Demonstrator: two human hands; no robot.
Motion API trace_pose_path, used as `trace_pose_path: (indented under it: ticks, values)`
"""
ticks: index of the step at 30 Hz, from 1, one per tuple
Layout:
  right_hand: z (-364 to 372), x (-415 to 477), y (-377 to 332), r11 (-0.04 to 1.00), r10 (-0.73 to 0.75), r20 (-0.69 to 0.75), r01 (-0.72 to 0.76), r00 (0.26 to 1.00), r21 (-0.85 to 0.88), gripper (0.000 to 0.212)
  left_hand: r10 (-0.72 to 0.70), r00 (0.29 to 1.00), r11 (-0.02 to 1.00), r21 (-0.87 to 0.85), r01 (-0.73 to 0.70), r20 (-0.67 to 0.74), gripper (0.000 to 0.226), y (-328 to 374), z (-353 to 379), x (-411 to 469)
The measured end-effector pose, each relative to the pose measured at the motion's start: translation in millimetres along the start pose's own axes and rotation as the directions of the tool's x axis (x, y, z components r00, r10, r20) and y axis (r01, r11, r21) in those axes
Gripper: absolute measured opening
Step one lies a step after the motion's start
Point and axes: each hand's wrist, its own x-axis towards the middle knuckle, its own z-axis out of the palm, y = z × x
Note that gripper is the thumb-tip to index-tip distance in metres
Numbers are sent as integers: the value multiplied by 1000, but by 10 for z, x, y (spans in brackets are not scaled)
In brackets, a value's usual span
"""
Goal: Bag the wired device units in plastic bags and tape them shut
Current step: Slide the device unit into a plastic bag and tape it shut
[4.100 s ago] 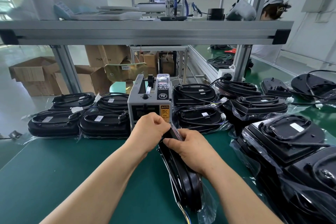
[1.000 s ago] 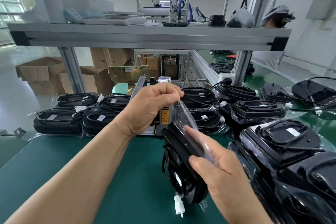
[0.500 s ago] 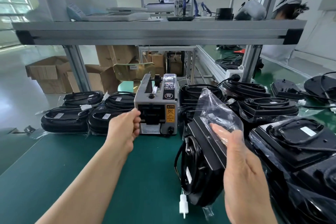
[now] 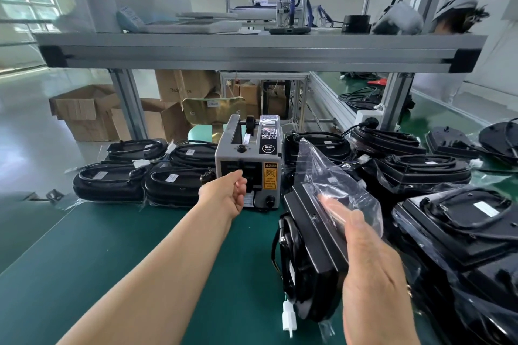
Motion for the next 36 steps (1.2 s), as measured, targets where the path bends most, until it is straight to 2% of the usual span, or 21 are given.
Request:
trace_pose_path:
  ticks: [5, 8, 10, 12, 14, 16, 18, 20, 24, 36]
  values:
    - [2, -20, -16, 999, -18, 2, 19, 1000, -31, 52, 10, 999, 993, -118, -16, -51, 11, 12, 117, 45]
    - [-14, -28, -13, 1000, -22, -13, 22, 1000, -16, 48, 75, 995, 981, -172, -86, -73, 14, -30, 81, -18]
    - [-29, -39, -16, 1000, -24, -8, 24, 1000, -18, 46, 144, 989, 975, -169, -146, -23, 17, -68, -14, -148]
    - [-40, -57, -18, 1000, -27, 2, 27, 1000, -15, 51, 211, 972, 972, -131, -197, 104, 16, -118, -159, -364]
    - [-53, -69, 1, 1000, -23, -1, 23, 1000, -12, 50, 269, 925, 963, -83, -256, 270, 16, -170, -307, -651]
    - [-53, -71, 18, 999, -32, -1, 32, 999, -4, 39, 313, 845, 945, -51, -324, 434, 16, -206, -407, -967]
    - [-39, -77, 12, 999, -40, -2, 40, 999, 9, 40, 353, 757, 913, -24, -408, 549, 16, -202, -439, -1278]
    - [-25, -83, 17, 999, -36, -20, 37, 999, 30, 45, 395, 687, 847, 47, -529, 609, 20, -182, -424, -1520]
    - [3, -119, 12, 998, -42, -59, 44, 997, 37, 35, 406, 606, 697, 197, -689, 684, 17, -197, -342, -1747]
    - [29, -170, 19, 992, -129, -1, 129, 992, 14, 31, 390, 596, 556, 337, -760, 701, 19, -222, -300, -1696]
